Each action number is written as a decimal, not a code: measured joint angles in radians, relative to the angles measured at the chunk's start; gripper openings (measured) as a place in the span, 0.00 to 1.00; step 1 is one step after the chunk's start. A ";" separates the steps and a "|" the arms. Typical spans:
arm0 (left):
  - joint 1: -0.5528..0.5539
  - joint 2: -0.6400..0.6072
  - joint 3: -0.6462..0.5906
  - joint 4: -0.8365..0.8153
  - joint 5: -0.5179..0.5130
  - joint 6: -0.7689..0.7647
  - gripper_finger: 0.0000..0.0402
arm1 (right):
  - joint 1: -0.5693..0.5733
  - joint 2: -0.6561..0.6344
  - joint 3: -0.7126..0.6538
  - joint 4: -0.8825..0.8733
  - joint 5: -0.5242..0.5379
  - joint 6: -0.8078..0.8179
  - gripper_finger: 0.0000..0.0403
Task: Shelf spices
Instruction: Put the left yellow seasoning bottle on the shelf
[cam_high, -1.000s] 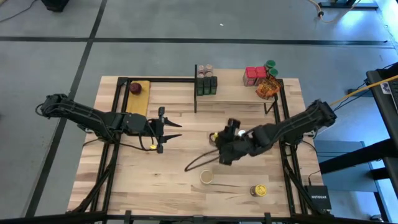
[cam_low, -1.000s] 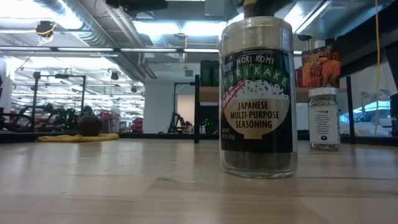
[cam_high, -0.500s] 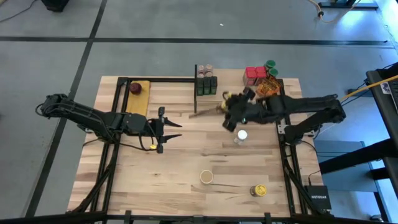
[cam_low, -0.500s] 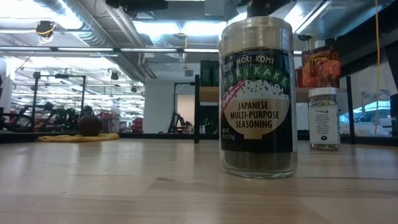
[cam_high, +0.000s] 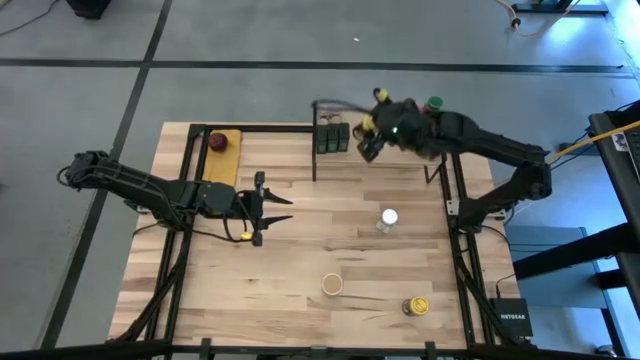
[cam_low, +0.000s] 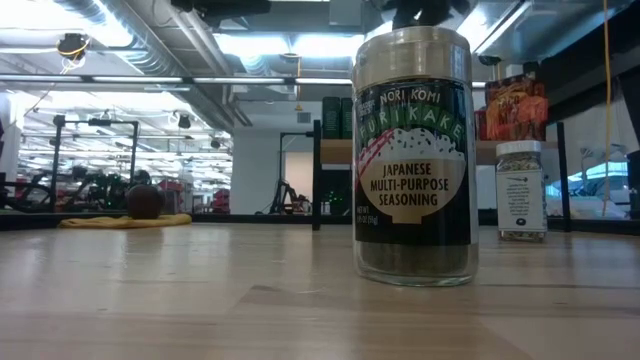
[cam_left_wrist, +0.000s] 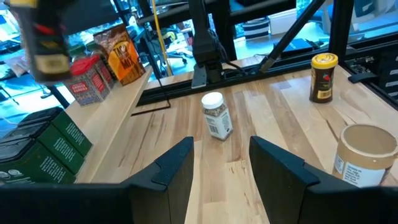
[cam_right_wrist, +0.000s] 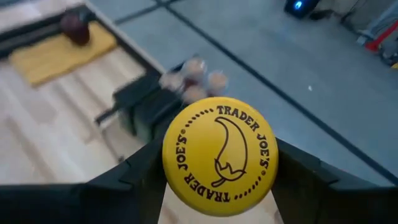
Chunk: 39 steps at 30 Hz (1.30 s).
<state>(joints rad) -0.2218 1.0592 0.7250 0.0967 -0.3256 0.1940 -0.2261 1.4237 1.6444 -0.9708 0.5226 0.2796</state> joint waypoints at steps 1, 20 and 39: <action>0.000 0.000 0.000 -0.001 0.000 0.000 0.37 | -0.017 0.001 0.020 0.003 -0.001 -0.008 0.58; 0.033 0.000 0.000 -0.003 0.000 -0.003 0.37 | -0.387 0.214 0.087 0.034 -0.271 -0.024 0.58; 0.035 0.000 0.000 -0.003 0.000 0.004 0.37 | -0.403 0.315 0.087 0.081 -0.302 -0.027 0.62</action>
<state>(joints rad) -0.1871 1.0592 0.7246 0.0937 -0.3252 0.1979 -0.6292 1.7389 1.7309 -0.8902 0.2208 0.2527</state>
